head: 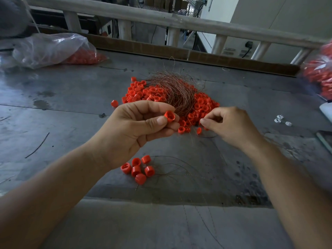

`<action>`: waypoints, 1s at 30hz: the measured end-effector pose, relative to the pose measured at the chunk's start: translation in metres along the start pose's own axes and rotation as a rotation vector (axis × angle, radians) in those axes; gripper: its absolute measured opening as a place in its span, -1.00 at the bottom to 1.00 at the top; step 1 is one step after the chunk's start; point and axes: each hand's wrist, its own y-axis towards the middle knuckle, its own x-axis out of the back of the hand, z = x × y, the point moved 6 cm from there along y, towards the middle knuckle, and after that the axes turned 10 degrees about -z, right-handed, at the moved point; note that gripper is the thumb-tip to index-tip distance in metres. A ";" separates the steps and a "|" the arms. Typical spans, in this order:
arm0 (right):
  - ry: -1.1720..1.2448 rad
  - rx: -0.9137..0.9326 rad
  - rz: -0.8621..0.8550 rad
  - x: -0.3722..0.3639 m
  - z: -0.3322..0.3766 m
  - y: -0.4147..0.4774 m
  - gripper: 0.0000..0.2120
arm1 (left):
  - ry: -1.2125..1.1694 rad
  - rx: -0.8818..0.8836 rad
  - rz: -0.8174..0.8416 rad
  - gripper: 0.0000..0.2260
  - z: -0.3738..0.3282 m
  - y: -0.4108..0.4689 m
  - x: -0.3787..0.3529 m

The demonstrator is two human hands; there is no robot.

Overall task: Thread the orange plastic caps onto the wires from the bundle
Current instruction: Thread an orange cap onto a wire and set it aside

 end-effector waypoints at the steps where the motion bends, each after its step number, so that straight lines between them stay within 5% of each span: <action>1: 0.003 0.000 0.004 -0.001 0.002 0.000 -0.87 | 0.002 0.002 0.003 -0.80 0.000 0.000 0.000; 8: 0.015 -0.012 0.061 -0.009 0.006 -0.001 -0.89 | 0.022 0.015 0.013 -0.80 0.001 0.000 -0.001; 13: 0.767 -0.301 0.109 0.007 0.011 -0.003 -0.86 | 0.047 0.028 0.020 -0.82 0.003 0.000 -0.001; 17: 1.015 -0.352 0.257 0.006 0.031 -0.012 -0.92 | 0.107 0.017 0.023 -0.79 0.004 -0.001 -0.001; 30: 1.059 -0.258 0.355 -0.008 0.054 -0.027 -0.79 | 0.188 -0.006 -0.002 -0.77 0.005 -0.001 -0.001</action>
